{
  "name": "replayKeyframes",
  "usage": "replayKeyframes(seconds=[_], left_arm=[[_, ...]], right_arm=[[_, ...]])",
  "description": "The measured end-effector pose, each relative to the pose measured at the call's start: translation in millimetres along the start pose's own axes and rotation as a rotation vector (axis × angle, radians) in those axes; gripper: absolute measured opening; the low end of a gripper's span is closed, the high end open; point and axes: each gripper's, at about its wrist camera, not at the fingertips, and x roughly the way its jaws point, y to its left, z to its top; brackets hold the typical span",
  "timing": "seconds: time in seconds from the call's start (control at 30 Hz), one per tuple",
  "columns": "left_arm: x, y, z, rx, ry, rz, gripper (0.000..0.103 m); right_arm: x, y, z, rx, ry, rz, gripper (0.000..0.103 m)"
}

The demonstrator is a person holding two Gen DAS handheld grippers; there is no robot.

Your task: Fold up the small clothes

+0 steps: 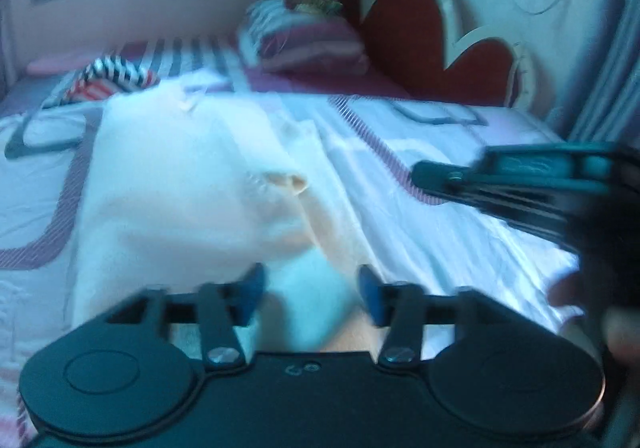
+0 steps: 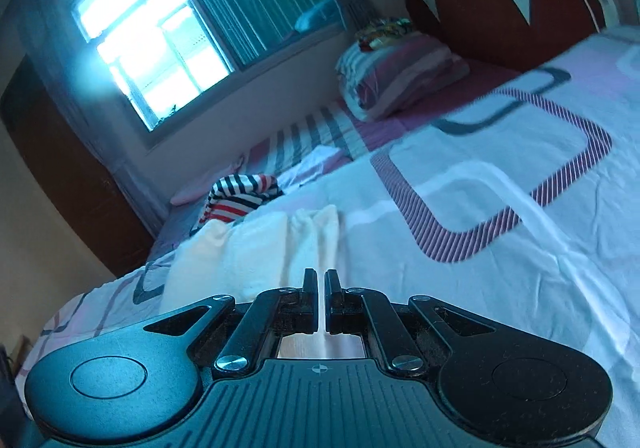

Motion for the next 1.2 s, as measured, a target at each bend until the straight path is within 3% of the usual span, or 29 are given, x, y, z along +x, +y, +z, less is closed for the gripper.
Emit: replayKeyframes(seconds=[0.07, 0.1, 0.13, 0.17, 0.2, 0.27, 0.33, 0.5, 0.7, 0.77, 0.8, 0.83, 0.87, 0.93, 1.07, 1.2], left_arm=[[-26.6, 21.5, -0.2, -0.050, -0.064, -0.046, 0.071], [-38.0, 37.0, 1.3, -0.086, -0.111, -0.034, 0.076], [-45.0, 50.9, 2.6, -0.115, -0.153, 0.003, 0.080], [-48.5, 66.2, 6.0, -0.139, -0.187, 0.057, 0.080], [-48.7, 81.7, 8.7, -0.165, -0.201, 0.112, 0.078], [-40.0, 109.2, 12.5, -0.228, -0.179, 0.162, 0.073], [-30.3, 128.0, 11.6, -0.272, -0.141, 0.189, 0.069], [-5.4, 131.9, 6.2, -0.259, -0.042, 0.236, 0.062], [-8.7, 143.7, 5.3, -0.288, -0.052, 0.217, 0.063], [-4.6, 146.2, 8.2, -0.279, -0.043, 0.210, 0.065], [-4.4, 147.2, 9.4, -0.273, -0.045, 0.213, 0.064], [-5.8, 148.1, 11.4, -0.264, -0.056, 0.218, 0.060], [-8.2, 149.8, 14.6, -0.255, -0.080, 0.226, 0.056], [-9.8, 156.4, 23.1, -0.253, -0.115, 0.228, 0.054], [9.7, 152.6, 36.3, -0.195, -0.049, 0.198, 0.054], [18.3, 137.6, 44.2, -0.146, -0.044, 0.182, 0.055]], right_arm=[[0.8, 2.7, 2.0, -0.002, 0.010, 0.025, 0.006], [2.6, 6.1, 2.8, -0.008, 0.017, 0.040, 0.023], [6.2, 10.5, 2.2, -0.013, 0.023, 0.054, 0.051], [9.1, 15.3, 2.0, -0.020, 0.020, 0.071, 0.062], [12.1, 20.1, 1.6, -0.029, 0.016, 0.090, 0.065], [24.2, 28.1, -0.1, -0.048, 0.047, 0.131, 0.064], [38.4, 32.8, -1.6, -0.047, 0.095, 0.170, 0.055], [68.4, 37.3, -7.8, -0.060, 0.209, 0.161, 0.055], [93.6, 25.7, -6.4, 0.005, 0.313, 0.226, 0.055], [99.6, 23.1, -3.4, 0.032, 0.320, 0.240, 0.055], [102.0, 23.3, -2.7, 0.030, 0.324, 0.238, 0.047], [103.0, 25.8, -2.7, 0.012, 0.321, 0.221, 0.026], [103.8, 30.4, -3.2, -0.026, 0.321, 0.188, 0.016], [101.5, 43.0, -5.4, -0.114, 0.312, 0.149, 0.013], [78.6, 74.2, -13.2, -0.321, 0.220, 0.091, 0.012], [54.7, 70.7, -12.2, -0.339, 0.165, 0.065, 0.011]])
